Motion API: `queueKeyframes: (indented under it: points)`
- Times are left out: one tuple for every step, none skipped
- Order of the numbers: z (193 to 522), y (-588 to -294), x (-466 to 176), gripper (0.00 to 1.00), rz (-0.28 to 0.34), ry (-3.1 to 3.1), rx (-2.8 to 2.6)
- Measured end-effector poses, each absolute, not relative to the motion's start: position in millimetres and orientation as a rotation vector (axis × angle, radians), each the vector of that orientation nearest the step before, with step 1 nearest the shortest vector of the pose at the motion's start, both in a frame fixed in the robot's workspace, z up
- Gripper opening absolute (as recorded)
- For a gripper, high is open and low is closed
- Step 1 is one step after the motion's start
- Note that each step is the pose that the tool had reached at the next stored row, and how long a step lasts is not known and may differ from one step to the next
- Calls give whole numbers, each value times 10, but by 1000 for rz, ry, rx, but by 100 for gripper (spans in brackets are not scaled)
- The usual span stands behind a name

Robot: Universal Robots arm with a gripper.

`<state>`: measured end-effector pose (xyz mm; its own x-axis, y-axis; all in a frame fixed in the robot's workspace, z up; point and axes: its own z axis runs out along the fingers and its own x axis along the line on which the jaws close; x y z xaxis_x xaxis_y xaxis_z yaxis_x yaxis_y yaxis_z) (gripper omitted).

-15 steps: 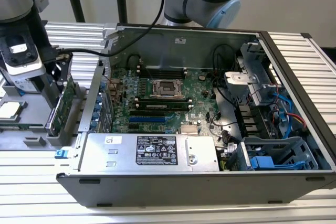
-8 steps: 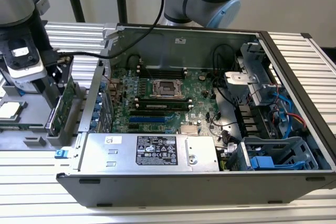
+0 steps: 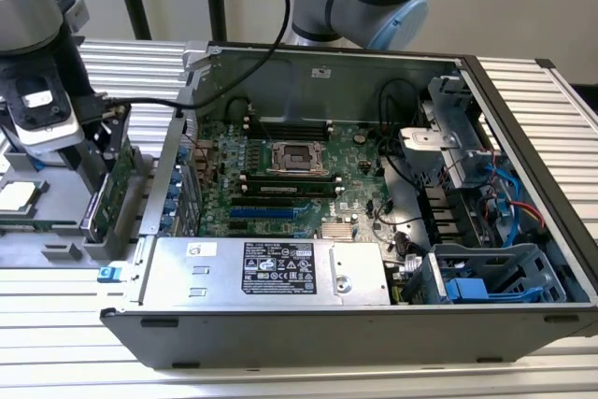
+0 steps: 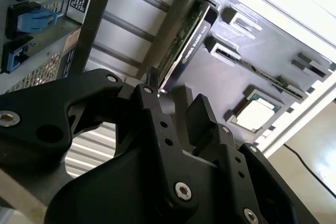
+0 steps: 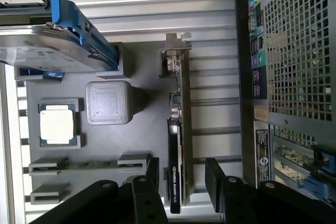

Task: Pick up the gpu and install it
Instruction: 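Pick up the gpu and move the gpu toward the slot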

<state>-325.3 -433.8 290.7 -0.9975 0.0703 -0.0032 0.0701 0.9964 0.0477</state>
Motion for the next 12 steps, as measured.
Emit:
queueKeyframes:
  points:
    - [2900, -4338, -3254, 100, 75, 3134, 110]
    - [2892, -4338, -3255, 100, 75, 3134, 110]
    - [2886, -4338, -3255, 100, 75, 3134, 110]
    - [2879, -4338, -3255, 100, 75, 3134, 110]
    - [2872, -4338, -3255, 100, 74, 3134, 110]
    - [2866, -4338, -3255, 100, 74, 3134, 110]
    - [2860, -4338, -3255, 100, 74, 3134, 110]
    - [2853, -4338, -3255, 100, 74, 3134, 110]
    - [2847, -4338, -3255, 100, 74, 3135, 110]
    - [2840, -4338, -3256, 100, 75, 3135, 110]
    - [2833, -4338, -3256, 100, 74, 3135, 110]
    - [2826, -4338, -3255, 100, 75, 3135, 110]
